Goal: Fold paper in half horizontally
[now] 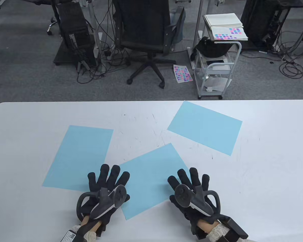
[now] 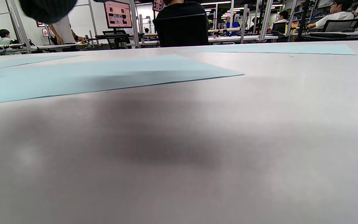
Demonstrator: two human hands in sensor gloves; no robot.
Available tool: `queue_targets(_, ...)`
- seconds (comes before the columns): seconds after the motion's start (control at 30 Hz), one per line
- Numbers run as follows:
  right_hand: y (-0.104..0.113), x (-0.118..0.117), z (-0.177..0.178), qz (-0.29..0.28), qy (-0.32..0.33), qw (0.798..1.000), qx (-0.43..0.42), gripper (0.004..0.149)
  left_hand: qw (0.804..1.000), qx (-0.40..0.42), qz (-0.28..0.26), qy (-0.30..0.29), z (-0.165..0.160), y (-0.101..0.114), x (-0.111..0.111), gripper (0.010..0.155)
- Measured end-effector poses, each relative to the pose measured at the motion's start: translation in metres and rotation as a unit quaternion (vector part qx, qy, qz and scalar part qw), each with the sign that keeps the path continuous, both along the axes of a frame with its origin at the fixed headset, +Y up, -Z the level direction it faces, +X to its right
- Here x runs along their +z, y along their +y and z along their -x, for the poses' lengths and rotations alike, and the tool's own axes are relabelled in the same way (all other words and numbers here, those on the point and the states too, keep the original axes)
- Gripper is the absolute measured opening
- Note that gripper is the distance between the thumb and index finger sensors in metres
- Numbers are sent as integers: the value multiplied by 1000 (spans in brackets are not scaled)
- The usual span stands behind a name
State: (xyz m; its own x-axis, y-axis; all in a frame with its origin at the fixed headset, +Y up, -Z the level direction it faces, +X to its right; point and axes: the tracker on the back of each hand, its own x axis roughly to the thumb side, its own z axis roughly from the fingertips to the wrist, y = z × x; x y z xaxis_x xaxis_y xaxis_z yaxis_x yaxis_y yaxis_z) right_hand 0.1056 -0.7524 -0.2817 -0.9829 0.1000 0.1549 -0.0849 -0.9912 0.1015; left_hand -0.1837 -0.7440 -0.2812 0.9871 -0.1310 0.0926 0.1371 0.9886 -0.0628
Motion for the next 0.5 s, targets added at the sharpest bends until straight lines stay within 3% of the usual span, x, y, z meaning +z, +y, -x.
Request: queue_targets(0.5,1,-1,-1,2,-1,1000,-1,67,999,11,32,-7,-3,-2,-5,81)
